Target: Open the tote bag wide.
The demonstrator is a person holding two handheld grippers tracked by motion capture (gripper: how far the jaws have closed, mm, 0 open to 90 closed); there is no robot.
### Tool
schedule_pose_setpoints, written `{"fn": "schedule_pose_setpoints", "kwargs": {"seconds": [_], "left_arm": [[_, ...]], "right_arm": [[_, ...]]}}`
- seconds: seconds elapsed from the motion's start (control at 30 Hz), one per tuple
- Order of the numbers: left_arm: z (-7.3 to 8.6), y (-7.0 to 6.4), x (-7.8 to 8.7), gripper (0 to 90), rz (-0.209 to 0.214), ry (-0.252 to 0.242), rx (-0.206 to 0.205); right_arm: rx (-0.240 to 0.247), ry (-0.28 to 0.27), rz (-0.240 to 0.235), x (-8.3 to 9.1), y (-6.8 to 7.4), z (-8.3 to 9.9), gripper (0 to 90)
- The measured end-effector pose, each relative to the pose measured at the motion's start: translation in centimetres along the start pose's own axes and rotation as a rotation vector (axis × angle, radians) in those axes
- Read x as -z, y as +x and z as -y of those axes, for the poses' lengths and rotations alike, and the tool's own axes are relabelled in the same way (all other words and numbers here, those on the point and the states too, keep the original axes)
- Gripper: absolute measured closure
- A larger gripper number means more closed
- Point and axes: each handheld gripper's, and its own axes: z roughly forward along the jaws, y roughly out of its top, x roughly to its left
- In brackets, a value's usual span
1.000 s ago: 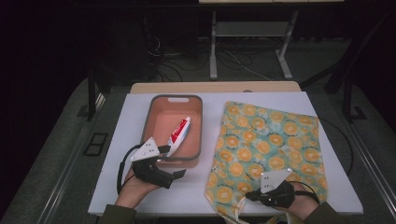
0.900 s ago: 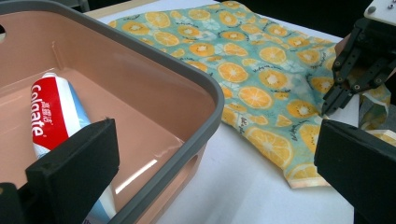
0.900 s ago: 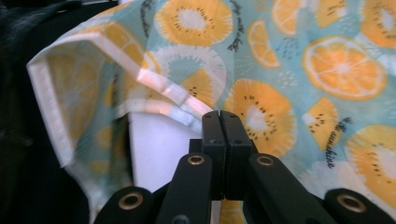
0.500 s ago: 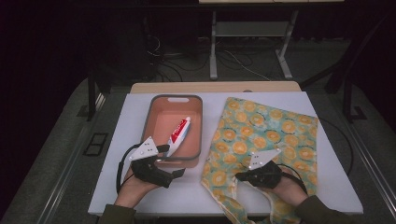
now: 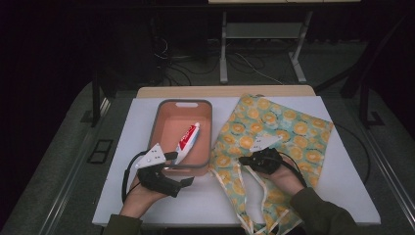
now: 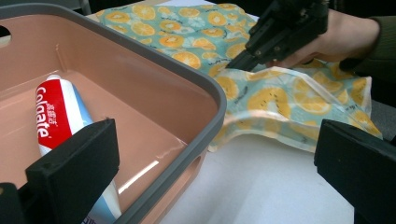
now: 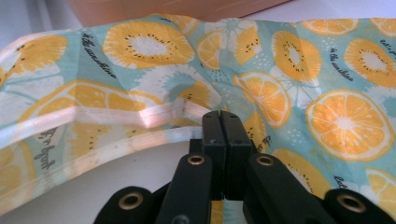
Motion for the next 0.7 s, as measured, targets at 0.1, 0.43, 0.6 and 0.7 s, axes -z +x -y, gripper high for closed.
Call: {"fn": "schedule_pose_setpoints", "kwargs": {"seconds": [0.1, 0.43, 0.6, 0.7], "left_arm": [[0.0, 0.0, 0.0, 0.0, 0.001, 0.001, -0.001], [0.1, -0.1, 0.2, 0.0, -0.001, -0.003, -0.001], [0.1, -0.1, 0.2, 0.0, -0.002, -0.003, 0.0], [0.1, -0.1, 0.2, 0.0, -0.002, 0.002, -0.002]], "right_arm": [[-0.006, -0.008, -0.021, 0.7, 0.3, 0.1, 71.2], [0.018, -0.07, -0.146, 5.7, 3.5, 1.1, 45.5], [0.039, -0.067, -0.21, 6.8, 5.5, 2.3, 43.9], [0.057, -0.036, -0.265, 7.1, 7.2, 3.5, 43.3]]}}
